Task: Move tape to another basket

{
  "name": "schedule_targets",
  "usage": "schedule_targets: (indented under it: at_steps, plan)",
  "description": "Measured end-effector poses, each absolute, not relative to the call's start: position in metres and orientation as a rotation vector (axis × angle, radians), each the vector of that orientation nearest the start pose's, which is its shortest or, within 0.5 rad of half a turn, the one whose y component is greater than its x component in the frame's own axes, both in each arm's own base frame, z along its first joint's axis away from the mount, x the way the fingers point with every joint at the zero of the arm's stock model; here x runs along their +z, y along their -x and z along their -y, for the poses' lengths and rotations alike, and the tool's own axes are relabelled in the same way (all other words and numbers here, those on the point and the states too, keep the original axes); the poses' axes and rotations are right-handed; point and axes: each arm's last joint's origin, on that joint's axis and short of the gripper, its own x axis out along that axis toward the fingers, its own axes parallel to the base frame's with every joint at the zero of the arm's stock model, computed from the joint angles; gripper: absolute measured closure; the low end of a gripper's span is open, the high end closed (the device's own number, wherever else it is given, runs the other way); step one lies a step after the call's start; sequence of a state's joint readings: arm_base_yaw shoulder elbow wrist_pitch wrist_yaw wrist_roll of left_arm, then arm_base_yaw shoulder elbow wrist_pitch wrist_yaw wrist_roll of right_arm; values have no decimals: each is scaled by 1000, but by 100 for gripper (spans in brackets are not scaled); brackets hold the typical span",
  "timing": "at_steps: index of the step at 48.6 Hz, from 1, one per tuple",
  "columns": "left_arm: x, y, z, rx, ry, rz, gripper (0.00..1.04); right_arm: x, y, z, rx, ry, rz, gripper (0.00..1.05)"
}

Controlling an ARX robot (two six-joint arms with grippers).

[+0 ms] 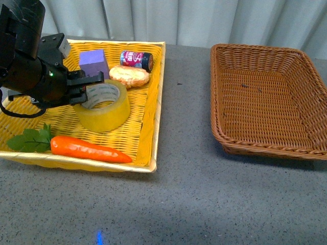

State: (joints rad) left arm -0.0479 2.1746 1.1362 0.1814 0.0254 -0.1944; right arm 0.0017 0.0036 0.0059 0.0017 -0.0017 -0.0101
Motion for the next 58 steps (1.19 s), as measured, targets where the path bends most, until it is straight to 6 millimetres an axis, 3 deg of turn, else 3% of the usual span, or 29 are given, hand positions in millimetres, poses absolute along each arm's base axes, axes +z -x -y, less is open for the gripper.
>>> schedule_targets:
  at_steps: [11,24,29,36,46,58]
  plan:
    - [77,-408,24,-15,167,-824,88,165,-98,0,3,10,4,9]
    - [138,-407,46,-153,-3,-604,88,165,-98,0,4,10,4,9]
    - [158,-405,70,-355,-147,-534,88,165,-98,0,3,10,4,9]
    - [159,-407,108,-557,-325,-475,88,165,-98,0,3,10,4,9]
    - [161,-420,140,-691,-439,-386,88,165,-98,0,3,10,4,9]
    - [169,-423,159,-836,-483,-336,88,165,-98,0,3,10,4,9]
